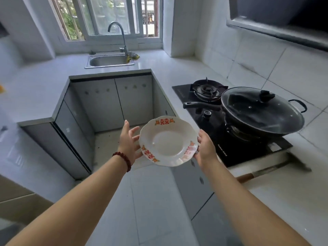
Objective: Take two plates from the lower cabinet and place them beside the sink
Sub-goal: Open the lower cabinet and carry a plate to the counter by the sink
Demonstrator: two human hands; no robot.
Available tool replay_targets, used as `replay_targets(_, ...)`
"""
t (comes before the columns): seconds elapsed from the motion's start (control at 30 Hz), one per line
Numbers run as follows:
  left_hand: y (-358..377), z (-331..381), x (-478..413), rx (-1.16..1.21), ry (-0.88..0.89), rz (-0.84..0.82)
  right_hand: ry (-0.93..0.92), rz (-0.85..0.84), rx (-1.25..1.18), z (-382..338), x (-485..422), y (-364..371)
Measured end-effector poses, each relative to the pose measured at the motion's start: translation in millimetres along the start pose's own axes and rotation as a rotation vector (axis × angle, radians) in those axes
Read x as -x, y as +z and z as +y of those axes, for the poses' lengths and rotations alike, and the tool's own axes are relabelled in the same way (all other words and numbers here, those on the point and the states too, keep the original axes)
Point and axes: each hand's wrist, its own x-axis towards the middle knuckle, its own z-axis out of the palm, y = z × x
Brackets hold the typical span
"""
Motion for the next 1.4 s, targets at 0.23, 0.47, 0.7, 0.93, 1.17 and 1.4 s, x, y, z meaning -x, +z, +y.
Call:
replay_targets(0.23,-20.3,41.1,-78.9,0.060,0.008,0.090,0.031,-0.095,0.005,-9.4,-85.7,70.1)
replay_targets(0.47,-40.5,109.4,-196.4,0.028,0.057,0.092,-0.013,-0.097,0.010,-24.6,-195.8,155.4)
replay_targets(0.7,-50.6,193.7,-309.7,0.008,0.085,0.053,-0.050,-0.025,0.025,-59.1,-299.1,238.2)
replay_targets(0.93,-42.9,240.4,-411.8,0.039,0.057,0.060,-0.011,-0.017,0.035,-83.7,-400.2,282.9)
replay_targets(1.17,-15.2,286.7,-535.8,0.052,0.043,0.089,-0.001,-0.017,0.066,-113.2,-528.1,315.3)
replay_targets(1.4,25.1,338.7,-640.2,0.086,0.046,0.099,0.027,-0.042,0.092,-158.3,-645.2,338.3)
